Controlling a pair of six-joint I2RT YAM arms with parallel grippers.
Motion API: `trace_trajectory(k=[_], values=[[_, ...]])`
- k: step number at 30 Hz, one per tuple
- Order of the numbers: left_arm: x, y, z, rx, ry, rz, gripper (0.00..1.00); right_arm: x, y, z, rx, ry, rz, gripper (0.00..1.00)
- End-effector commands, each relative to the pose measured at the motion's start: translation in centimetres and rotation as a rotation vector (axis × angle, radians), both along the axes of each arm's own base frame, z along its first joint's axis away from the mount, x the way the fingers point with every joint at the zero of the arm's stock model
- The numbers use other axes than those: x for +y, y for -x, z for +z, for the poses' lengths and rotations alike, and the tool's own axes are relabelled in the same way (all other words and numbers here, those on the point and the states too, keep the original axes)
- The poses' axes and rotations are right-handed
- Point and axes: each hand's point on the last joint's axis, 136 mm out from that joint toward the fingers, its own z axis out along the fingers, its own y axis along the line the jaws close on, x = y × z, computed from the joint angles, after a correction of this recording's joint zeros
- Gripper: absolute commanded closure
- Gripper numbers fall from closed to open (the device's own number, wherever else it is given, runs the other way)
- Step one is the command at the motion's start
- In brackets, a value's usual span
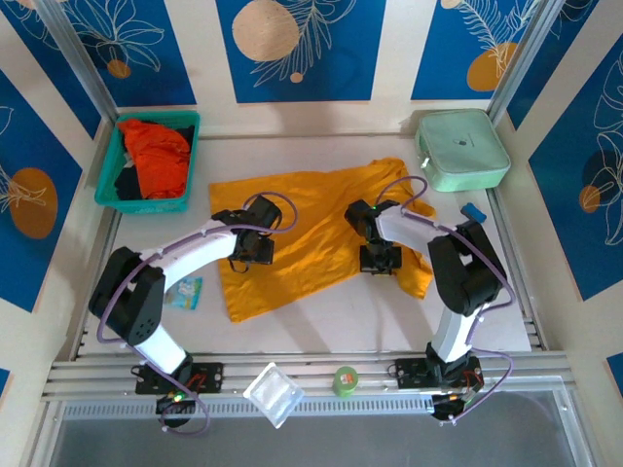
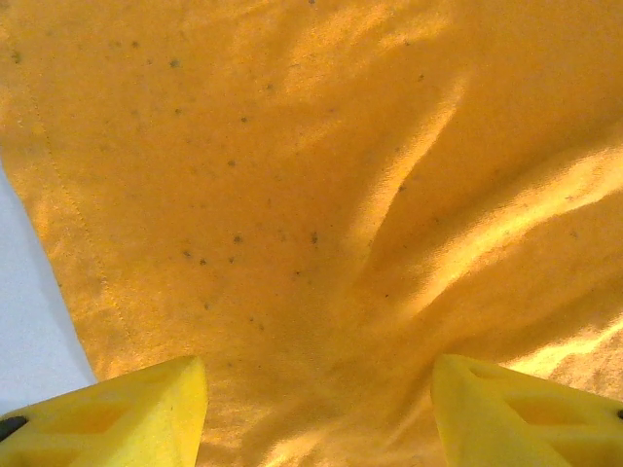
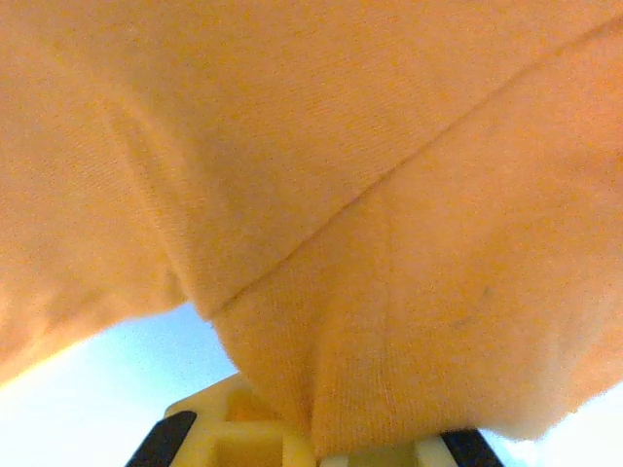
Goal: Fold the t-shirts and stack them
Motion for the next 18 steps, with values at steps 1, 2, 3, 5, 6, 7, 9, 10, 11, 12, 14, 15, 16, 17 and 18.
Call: trace_trajectory(k=[1,2,3,5,6,7,9,10,11,12,14,15,16,17,18], values=[[-0.4,0.1,0.4,0.016,0.002,-0.030,0.37,2.4,1.3,5.0,-0.004,-0.174,0.069,1.00],[-0.4,0.2,0.4,0.022,-0.001,-0.038,0.37,2.9,1.7,5.7,0.006,-0.220,0.078,1.00],[-0.4,0.2,0.4,0.026,-0.004,-0.046,0.37,3.5,2.1,6.3,0.021,-0.276,0.086,1.00],[-0.4,0.4,0.2,0.039,-0.012,-0.060,0.37,4.7,2.7,6.9,0.056,-0.384,0.101,1.00],[-0.3,0.5,0.0,0.048,-0.016,-0.067,0.37,5.2,2.8,6.8,0.073,-0.434,0.103,1.00],[-0.4,0.6,-0.1,0.055,-0.015,-0.072,0.37,5.4,2.9,6.4,0.094,-0.467,0.095,1.00],[-0.5,0.9,-0.5,0.075,-0.014,-0.083,0.37,5.4,3.0,5.2,0.142,-0.492,0.073,0.76],[-0.5,1.1,-0.8,0.084,-0.013,-0.085,0.37,5.2,2.9,4.5,0.154,-0.481,0.066,0.66],[-0.6,1.2,-0.9,0.090,-0.010,-0.087,0.37,5.1,2.7,4.0,0.155,-0.476,0.059,0.55],[-0.6,1.3,-1.1,0.094,-0.005,-0.088,0.37,5.3,2.5,3.8,0.147,-0.482,0.051,0.49],[-0.6,1.4,-1.2,0.097,-0.003,-0.087,0.37,5.9,1.8,4.2,0.114,-0.520,0.030,0.45],[-0.5,1.4,-1.2,0.098,-0.005,-0.084,0.37,6.0,1.4,4.6,0.090,-0.533,0.017,0.45],[-0.6,1.4,-1.2,0.096,-0.005,-0.084,0.37,6.0,1.2,4.9,0.071,-0.533,0.006,0.45],[-0.5,1.4,-1.1,0.094,-0.005,-0.083,0.37,5.7,1.0,5.3,0.048,-0.520,-0.009,0.46],[-0.6,1.3,-1.0,0.093,-0.004,-0.082,0.37,5.1,0.9,5.6,0.022,-0.495,-0.027,0.48]])
